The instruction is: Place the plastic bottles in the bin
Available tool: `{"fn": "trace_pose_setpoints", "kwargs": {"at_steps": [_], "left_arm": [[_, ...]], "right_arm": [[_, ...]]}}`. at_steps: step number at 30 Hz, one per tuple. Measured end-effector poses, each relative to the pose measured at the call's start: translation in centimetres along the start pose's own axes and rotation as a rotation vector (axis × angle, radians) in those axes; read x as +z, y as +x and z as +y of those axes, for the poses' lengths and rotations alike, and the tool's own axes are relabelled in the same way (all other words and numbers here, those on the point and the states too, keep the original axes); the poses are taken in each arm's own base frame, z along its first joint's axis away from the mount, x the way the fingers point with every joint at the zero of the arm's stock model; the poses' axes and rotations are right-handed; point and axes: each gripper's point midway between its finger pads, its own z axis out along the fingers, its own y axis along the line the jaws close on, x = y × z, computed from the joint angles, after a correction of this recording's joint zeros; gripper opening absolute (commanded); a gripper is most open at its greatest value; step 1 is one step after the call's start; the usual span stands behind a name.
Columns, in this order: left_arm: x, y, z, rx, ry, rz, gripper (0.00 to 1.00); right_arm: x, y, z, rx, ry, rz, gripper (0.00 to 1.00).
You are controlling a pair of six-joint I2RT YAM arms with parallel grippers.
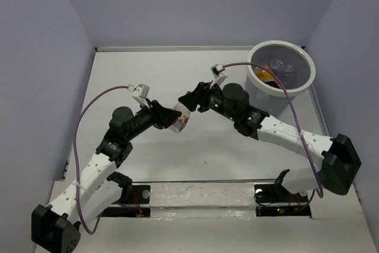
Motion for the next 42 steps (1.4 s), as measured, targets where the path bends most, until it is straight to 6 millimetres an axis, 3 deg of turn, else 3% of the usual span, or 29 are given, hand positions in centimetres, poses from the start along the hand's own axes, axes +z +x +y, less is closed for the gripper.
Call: {"fn": "trace_pose_setpoints", "kwargs": {"at_steps": [2,3,8,13,16,18,19,23,25,28,31,33,34,35,36,37,39,42], "left_arm": [[0.0,0.1,-0.1,0.006,0.004,0.004,0.66],[0.0,0.1,-0.2,0.005,0.004,0.002,0.76],[-0.1,-0.9,-0.9,0.024,0.011,-0.024,0.99],[-0.8,-3.9,-2.7,0.091,0.0,-0.065,0.99],[-2.1,-6.9,-4.7,0.165,-0.005,-0.128,0.99],[-3.4,-8.6,-5.8,0.218,-0.01,-0.176,0.99],[-3.9,-9.2,-6.2,0.237,-0.016,-0.197,0.99],[-6.0,-10.3,-5.7,0.287,-0.086,-0.268,0.99],[-6.8,-10.3,-4.5,0.3,-0.144,-0.302,0.99],[-6.8,-9.4,-2.4,0.3,-0.216,-0.287,0.99],[-6.8,-8.4,-0.6,0.304,-0.283,-0.251,0.99],[-7.0,-8.3,-0.1,0.307,-0.304,-0.246,0.99],[-7.1,-8.3,0.0,0.308,-0.314,-0.25,0.99],[-7.3,-8.4,0.1,0.311,-0.322,-0.258,0.99],[-7.5,-8.5,0.1,0.314,-0.325,-0.265,0.99],[-7.7,-8.7,0.0,0.316,-0.325,-0.273,0.99],[-8.1,-9.0,-0.2,0.322,-0.326,-0.293,0.99],[-8.4,-9.3,-0.4,0.326,-0.327,-0.31,0.99]], "right_arm": [[-0.2,-0.6,0.3,0.016,-0.008,-0.024,0.29],[-0.5,-1.0,0.4,0.015,-0.005,-0.043,0.19],[-1.8,-3.3,0.2,-0.035,0.038,-0.125,0.12],[-4.4,-7.8,-1.1,-0.141,0.154,-0.259,0.12],[-7.7,-13.4,-3.3,-0.207,0.282,-0.391,0.12],[-11.1,-18.4,-5.0,-0.251,0.392,-0.509,0.12],[-13.7,-21.7,-5.8,-0.285,0.471,-0.596,0.12],[-22.0,-29.3,-7.3,-0.393,0.736,-0.819,0.12],[-24.9,-31.3,-8.3,-0.437,0.858,-0.869,0.12],[-27.0,-32.3,-10.8,-0.485,1.031,-0.869,0.13],[-26.8,-32.0,-14.1,-0.521,1.161,-0.8,0.14],[-25.4,-30.6,-17.9,-0.547,1.245,-0.698,0.35],[-24.8,-29.8,-19.5,-0.556,1.277,-0.647,0.5],[-24.2,-28.8,-21.3,-0.565,1.313,-0.589,0.78],[-24.0,-28.5,-21.9,-0.57,1.322,-0.566,0.86],[-23.3,-27.4,-23.4,-0.577,1.343,-0.511,0.9],[-22.8,-26.2,-24.3,-0.579,1.338,-0.447,0.93],[-22.7,-26.1,-23.4,-0.56,1.285,-0.451,0.95]]}}
